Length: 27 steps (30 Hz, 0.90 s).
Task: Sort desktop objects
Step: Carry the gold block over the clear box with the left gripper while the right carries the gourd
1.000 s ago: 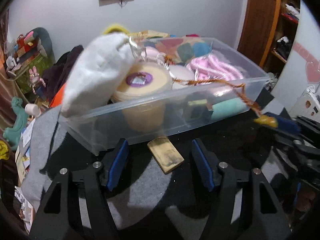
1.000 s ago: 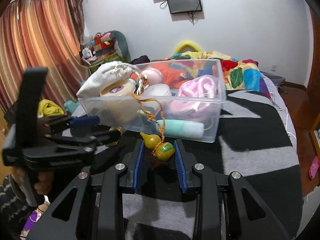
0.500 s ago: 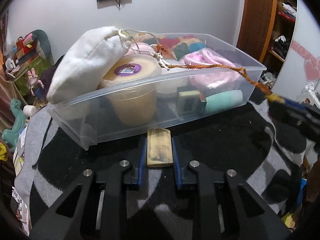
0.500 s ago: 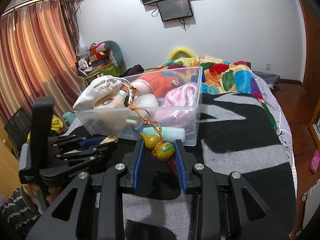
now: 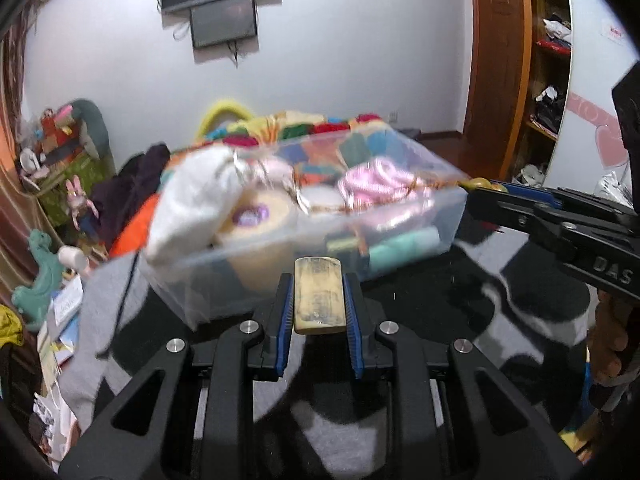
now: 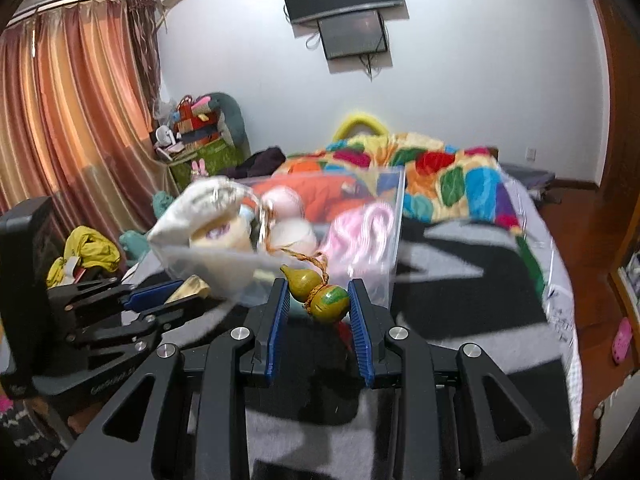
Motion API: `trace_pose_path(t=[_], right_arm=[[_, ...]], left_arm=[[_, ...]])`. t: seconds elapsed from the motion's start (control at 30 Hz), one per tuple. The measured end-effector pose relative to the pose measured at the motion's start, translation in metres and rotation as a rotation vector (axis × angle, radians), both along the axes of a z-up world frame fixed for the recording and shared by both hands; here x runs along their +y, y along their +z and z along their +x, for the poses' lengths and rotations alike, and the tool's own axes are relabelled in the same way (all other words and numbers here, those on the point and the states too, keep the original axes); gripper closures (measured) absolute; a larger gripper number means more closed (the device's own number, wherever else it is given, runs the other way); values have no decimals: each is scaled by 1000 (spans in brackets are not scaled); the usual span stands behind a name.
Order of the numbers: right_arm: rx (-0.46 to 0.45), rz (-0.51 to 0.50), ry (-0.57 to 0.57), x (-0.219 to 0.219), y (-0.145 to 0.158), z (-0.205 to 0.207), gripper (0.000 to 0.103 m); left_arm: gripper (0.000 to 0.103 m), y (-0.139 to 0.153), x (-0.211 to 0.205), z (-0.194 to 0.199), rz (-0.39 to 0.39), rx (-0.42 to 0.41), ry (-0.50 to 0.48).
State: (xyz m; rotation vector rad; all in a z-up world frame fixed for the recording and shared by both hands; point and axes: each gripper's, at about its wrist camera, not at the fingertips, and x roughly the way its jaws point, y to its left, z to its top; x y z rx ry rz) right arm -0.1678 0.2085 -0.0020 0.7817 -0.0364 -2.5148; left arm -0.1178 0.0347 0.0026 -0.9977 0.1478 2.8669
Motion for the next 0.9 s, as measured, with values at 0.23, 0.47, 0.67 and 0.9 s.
trace_pose_path(t=[0.23,0.47,0.67,0.9], right_arm=[[1,18,-21,-2,5,-25,76],[-37,5,-25,-4,-5,-41,76],[-60,-37,-8,-4,-8,-46,75],[-40,-18,14,-10,-10,-40,66]], left_arm=[[80,17,-6,-16,77,24,16],[80,18,2,-38,88,19,14],[80,7,6,-57,108,-16,23],[80,3,5,-57,121,-9,22]])
